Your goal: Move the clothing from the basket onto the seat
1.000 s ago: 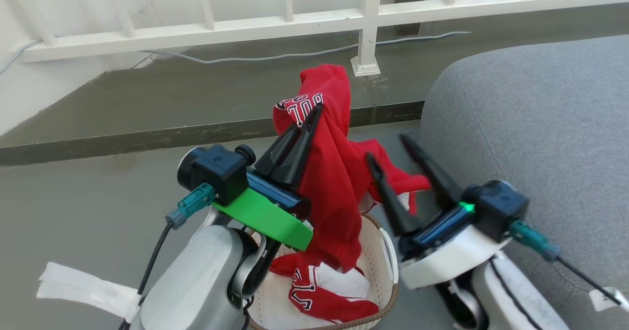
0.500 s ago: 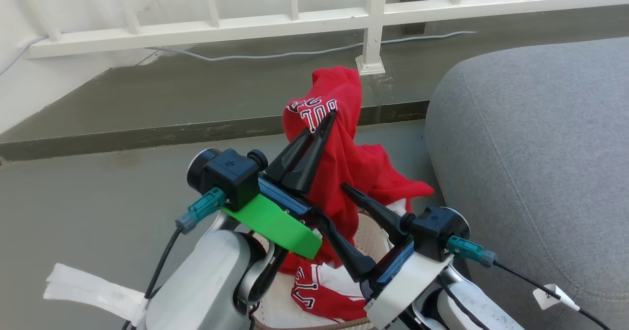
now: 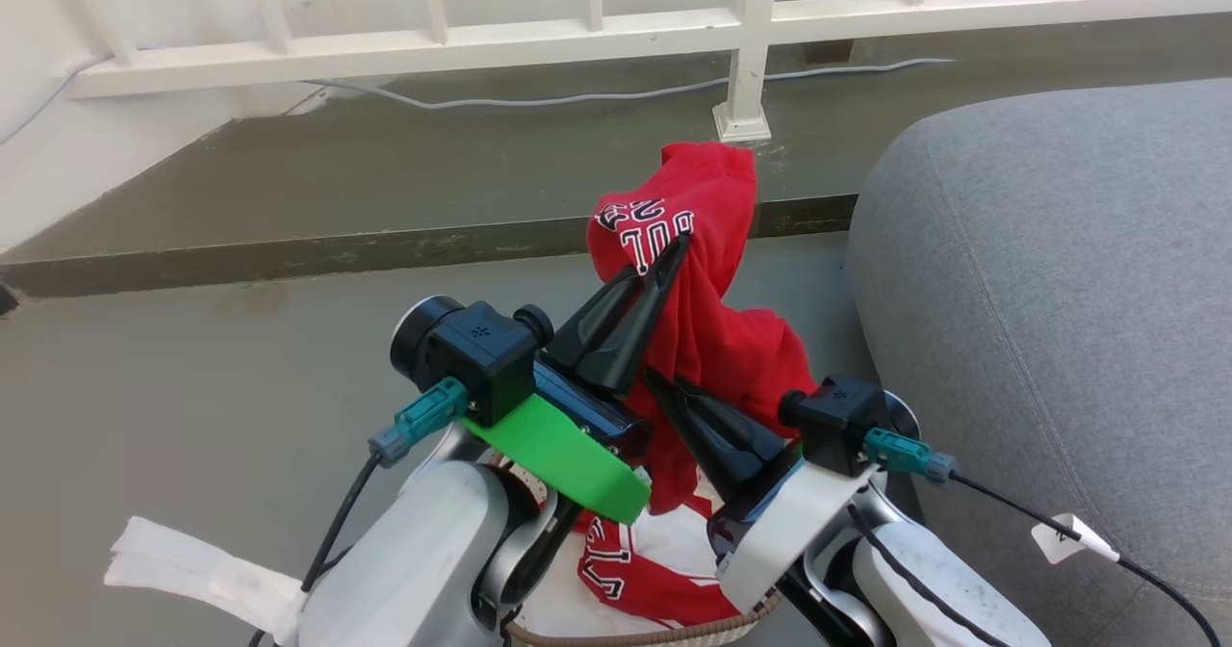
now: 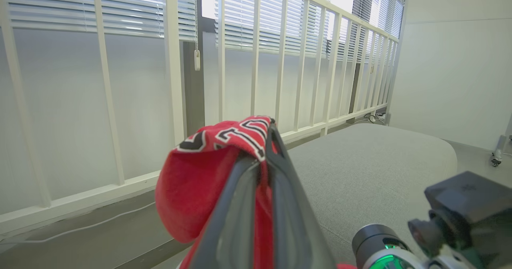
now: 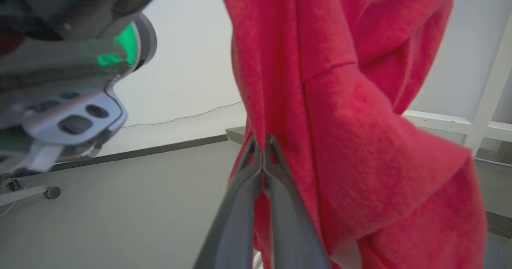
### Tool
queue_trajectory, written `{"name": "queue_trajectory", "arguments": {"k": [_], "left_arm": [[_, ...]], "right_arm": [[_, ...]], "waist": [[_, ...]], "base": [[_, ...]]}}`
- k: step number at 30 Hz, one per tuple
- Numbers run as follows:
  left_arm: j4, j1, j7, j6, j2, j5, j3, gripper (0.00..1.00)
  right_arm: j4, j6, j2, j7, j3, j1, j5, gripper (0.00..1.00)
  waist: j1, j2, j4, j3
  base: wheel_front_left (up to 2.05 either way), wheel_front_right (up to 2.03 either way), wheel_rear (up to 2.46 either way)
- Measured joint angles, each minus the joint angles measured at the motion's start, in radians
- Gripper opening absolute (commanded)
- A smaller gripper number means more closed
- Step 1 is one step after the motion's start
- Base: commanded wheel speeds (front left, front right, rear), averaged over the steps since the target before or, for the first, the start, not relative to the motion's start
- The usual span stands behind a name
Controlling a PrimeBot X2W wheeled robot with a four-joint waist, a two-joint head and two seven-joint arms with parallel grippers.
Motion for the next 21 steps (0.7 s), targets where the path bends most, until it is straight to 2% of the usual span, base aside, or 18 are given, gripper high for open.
{"name": "queue_trajectory", "arguments": {"k": [14,15,16,17,21], "left_arm": [[-0.012,0.000,0.012,-0.002,0.003,0.003,-0.019,0.01],[-0.014,0.000,0.012,-0.002,0.004,0.003,-0.021,0.32],[-0.017,0.000,0.020,-0.009,0.007,0.003,-0.026,0.81],[-0.019,0.000,0.020,-0.009,0.007,0.003,-0.027,1.00],[-0.037,0.000,0.020,-0.009,0.014,0.006,-0.033,1.00]], "right_arm": [[0.024,0.000,0.000,-0.037,-0.015,-0.050,0.038,0.00],[0.026,0.000,0.000,-0.038,-0.020,-0.056,0.038,0.00],[0.031,0.000,0.000,-0.046,-0.027,-0.062,0.039,0.00],[0.034,0.000,0.000,-0.047,-0.031,-0.062,0.039,0.00],[0.045,0.000,0.000,-0.061,-0.053,-0.069,0.039,0.00]], "waist": [[0.0000,0.0000,0.002,0.003],[0.0001,0.0000,0.001,0.002],[0.0000,0.0000,0.000,0.002],[0.0000,0.0000,-0.001,0.001],[0.0001,0.0000,-0.003,-0.001]], "base": [[0.00,0.00,0.00],[0.00,0.00,0.00],[0.00,0.00,0.00],[0.00,0.00,0.00],[0.00,0.00,0.00]]}}
